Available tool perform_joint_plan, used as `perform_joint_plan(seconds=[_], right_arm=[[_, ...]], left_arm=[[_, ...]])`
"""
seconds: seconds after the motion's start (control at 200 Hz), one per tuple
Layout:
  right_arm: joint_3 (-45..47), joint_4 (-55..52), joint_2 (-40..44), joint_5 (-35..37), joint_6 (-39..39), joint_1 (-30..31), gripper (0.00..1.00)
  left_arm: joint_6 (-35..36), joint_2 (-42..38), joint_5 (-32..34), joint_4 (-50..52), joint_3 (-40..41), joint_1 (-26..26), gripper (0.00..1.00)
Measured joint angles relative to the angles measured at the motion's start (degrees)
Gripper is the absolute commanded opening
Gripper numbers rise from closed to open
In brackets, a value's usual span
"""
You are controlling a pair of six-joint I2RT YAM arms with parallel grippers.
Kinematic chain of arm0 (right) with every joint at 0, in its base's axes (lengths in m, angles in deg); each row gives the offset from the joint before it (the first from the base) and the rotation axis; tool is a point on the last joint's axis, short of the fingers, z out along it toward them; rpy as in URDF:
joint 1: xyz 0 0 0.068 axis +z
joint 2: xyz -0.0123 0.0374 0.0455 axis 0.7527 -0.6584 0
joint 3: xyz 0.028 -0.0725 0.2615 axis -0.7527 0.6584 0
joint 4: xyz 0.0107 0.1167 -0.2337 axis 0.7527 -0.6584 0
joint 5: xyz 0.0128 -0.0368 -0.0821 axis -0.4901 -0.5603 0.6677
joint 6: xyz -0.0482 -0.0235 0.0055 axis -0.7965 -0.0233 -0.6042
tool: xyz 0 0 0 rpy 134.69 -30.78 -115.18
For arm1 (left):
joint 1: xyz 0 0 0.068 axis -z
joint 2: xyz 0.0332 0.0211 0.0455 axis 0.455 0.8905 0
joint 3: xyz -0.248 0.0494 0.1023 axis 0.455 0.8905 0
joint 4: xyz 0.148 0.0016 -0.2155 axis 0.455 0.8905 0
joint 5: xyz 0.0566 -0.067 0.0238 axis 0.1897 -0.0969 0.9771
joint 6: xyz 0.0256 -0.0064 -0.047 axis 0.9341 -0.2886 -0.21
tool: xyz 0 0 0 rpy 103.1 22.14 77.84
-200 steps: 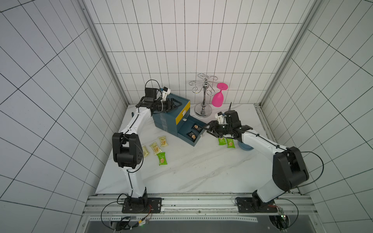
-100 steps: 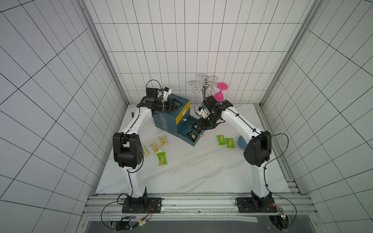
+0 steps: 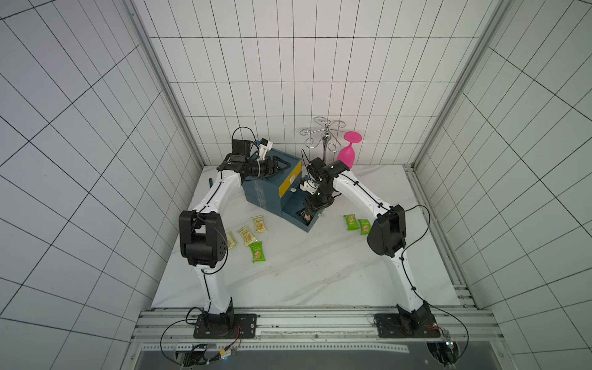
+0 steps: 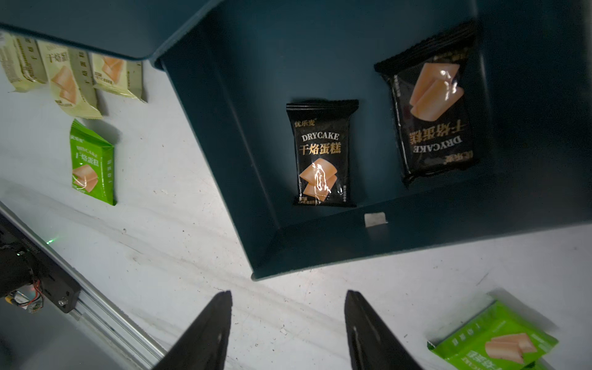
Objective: Take the cookies out of the drawer
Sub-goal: Adjust the drawer in the storage box.
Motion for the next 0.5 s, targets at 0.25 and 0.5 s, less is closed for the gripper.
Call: perform_joint_plan(seconds=[0.25,0.5], right_arm=[[0.0,0.0,-3.0,0.6,-1.6,0.0,0.70],[-2.9,0.9,-6.1,1.9,-2.8,0.5,0.74]], left_arm=[[-0.5,0.0,-0.2,-0.3,0.0,0.0,0.64],[-0.5,0.2,-0.4,-0.6,0.0,0.0,0.64]])
